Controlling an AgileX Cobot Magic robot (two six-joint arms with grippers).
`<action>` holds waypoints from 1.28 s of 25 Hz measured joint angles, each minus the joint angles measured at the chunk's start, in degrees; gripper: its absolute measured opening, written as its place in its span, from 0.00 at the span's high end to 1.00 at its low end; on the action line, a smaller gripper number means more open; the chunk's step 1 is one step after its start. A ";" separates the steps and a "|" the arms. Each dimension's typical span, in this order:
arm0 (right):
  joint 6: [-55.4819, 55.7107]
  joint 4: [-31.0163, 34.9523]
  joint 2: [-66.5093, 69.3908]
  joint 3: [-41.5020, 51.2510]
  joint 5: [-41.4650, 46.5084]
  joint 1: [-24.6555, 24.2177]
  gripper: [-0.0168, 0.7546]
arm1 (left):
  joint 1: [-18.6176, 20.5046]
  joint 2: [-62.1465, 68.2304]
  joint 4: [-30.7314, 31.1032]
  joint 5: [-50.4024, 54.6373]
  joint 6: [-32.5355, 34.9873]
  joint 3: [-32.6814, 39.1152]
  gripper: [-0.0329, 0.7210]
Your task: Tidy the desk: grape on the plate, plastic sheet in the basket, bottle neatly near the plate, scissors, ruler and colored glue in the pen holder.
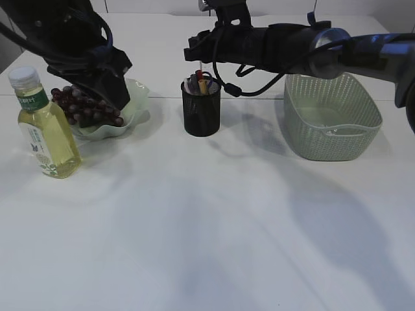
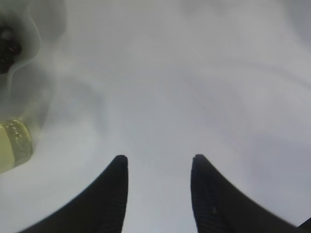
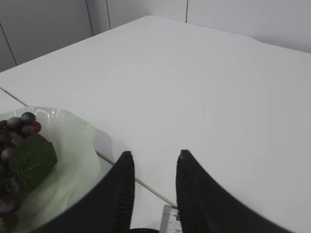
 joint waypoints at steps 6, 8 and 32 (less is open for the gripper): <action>7.00 0.00 -1.02 -0.37 0.00 0.00 0.65 | 0.00 0.00 1.21 -0.63 0.00 0.00 0.54; 9.50 0.00 -2.62 -0.37 0.09 0.00 0.64 | 0.00 0.00 1.45 -0.77 0.00 0.00 0.54; 72.68 -36.41 -14.33 -5.62 54.80 -9.55 0.64 | 0.00 0.00 1.55 2.17 0.00 0.00 0.55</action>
